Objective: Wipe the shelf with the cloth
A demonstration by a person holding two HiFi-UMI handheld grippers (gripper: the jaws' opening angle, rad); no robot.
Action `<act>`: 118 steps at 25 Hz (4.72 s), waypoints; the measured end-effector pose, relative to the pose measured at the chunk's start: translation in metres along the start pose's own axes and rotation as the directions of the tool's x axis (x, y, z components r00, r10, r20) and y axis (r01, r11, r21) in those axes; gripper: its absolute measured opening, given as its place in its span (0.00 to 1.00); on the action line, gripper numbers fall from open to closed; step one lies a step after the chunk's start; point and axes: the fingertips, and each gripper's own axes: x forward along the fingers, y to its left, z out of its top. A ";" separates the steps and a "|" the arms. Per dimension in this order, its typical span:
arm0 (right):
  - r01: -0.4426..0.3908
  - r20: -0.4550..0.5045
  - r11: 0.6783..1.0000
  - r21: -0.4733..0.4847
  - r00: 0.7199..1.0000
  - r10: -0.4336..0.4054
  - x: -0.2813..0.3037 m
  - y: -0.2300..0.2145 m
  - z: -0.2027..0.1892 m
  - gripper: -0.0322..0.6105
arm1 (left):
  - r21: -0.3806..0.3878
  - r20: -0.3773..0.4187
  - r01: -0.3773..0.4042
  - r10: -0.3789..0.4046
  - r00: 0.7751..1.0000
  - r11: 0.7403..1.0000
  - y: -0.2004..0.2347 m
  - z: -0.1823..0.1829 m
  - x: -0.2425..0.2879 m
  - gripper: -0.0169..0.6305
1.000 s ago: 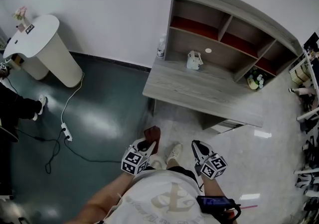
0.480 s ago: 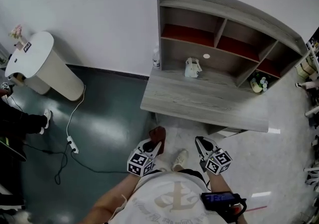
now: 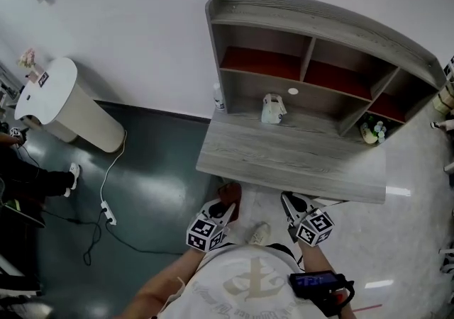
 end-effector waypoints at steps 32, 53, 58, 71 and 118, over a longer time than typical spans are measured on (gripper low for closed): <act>0.038 0.059 0.999 0.020 0.997 -0.040 0.016 -0.132 0.065 0.06 | 0.038 0.016 0.002 -0.002 1.000 0.999 0.017 0.101 0.142 0.13; 0.071 0.062 0.997 -0.015 0.996 -0.070 0.070 -0.177 0.116 0.06 | 0.134 0.128 -0.290 0.274 0.953 0.948 0.168 0.293 0.188 0.13; 0.104 0.071 0.995 -0.013 0.992 -0.103 0.072 -0.185 0.120 0.06 | 0.177 0.139 -0.350 0.328 0.934 0.920 0.199 0.347 0.205 0.13; 0.171 0.079 0.985 -0.008 0.982 -0.170 0.077 -0.195 0.121 0.06 | 0.221 0.011 -0.501 0.511 0.859 0.837 0.267 0.381 0.266 0.14; 0.368 0.134 0.926 0.086 0.917 -0.377 0.005 -0.218 0.094 0.06 | 0.413 -0.228 0.124 -0.029 0.973 0.902 0.077 0.375 0.393 0.12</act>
